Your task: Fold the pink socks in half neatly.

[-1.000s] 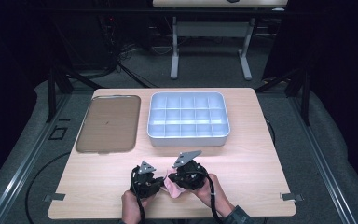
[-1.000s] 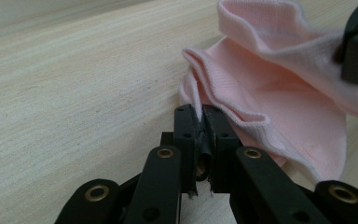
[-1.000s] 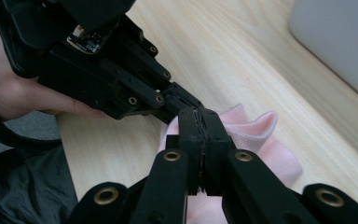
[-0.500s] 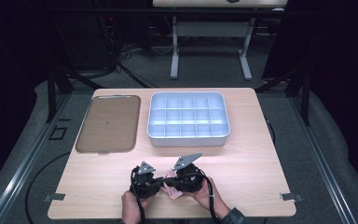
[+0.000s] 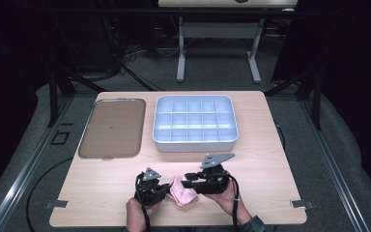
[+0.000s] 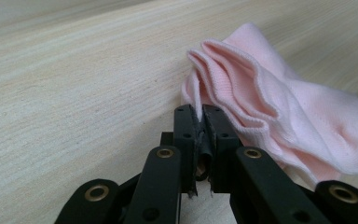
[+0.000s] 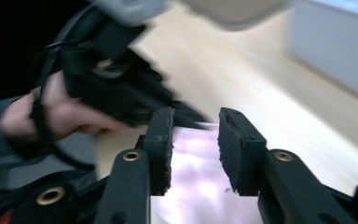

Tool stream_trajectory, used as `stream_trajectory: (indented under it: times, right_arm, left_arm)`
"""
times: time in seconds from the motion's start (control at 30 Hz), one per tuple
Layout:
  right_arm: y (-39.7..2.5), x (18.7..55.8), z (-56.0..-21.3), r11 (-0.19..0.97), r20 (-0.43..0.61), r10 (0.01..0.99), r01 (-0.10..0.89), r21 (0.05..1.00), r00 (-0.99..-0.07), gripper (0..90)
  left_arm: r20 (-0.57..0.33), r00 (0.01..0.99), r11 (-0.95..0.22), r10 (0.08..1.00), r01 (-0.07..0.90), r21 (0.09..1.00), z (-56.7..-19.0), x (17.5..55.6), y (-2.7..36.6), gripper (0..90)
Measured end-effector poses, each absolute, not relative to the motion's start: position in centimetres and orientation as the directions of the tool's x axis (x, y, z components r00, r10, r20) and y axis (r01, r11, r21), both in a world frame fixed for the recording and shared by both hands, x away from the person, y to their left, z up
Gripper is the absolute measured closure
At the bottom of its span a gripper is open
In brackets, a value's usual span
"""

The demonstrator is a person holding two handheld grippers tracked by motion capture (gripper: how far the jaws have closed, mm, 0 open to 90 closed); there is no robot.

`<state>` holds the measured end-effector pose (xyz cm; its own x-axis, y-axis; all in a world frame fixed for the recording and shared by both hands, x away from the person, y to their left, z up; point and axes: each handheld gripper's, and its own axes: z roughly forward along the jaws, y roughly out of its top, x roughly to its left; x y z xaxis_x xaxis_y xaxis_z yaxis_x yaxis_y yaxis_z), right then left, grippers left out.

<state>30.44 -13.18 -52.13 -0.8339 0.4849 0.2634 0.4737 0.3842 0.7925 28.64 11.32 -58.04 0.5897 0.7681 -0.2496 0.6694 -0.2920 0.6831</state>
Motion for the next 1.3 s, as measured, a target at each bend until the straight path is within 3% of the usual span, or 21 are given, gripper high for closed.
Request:
stream_trajectory:
  times: [0.1,0.2,0.73,1.03,1.2,1.3]
  right_arm:
    - [-14.6,31.1,-53.4,0.41,0.235,0.587,0.534,0.739,-0.775,72.8]
    - [-14.3,31.1,-55.5,0.458,0.225,0.615,0.575,0.678,-0.756,76.9]
    - [-11.9,30.9,-57.1,0.535,0.184,0.569,0.531,0.658,-0.801,80.0]
    - [-11.7,30.8,-57.1,0.545,0.165,0.571,0.522,0.656,-0.804,79.7]
    - [-11.4,30.6,-57.1,0.553,0.142,0.577,0.513,0.657,-0.804,80.2]
    - [-11.4,30.6,-57.1,0.558,0.134,0.576,0.508,0.656,-0.806,80.5]
  left_arm:
    - [-0.249,0.589,-0.291,0.769,0.669,0.684,-58.1,28.6,11.3,84.3]
    - [-0.249,0.587,-0.289,0.771,0.67,0.684,-58.1,28.6,11.3,84.4]
    - [-0.25,0.595,-0.298,0.764,0.669,0.681,-58.0,28.7,11.3,83.6]
    - [-0.279,0.584,-0.221,0.763,0.64,0.736,-55.5,28.3,12.9,79.4]
    - [-0.249,0.677,-0.303,0.693,0.586,0.751,-54.2,28.0,10.9,79.6]
    - [-0.201,0.687,-0.371,0.699,0.588,0.719,-54.9,28.3,9.8,81.2]
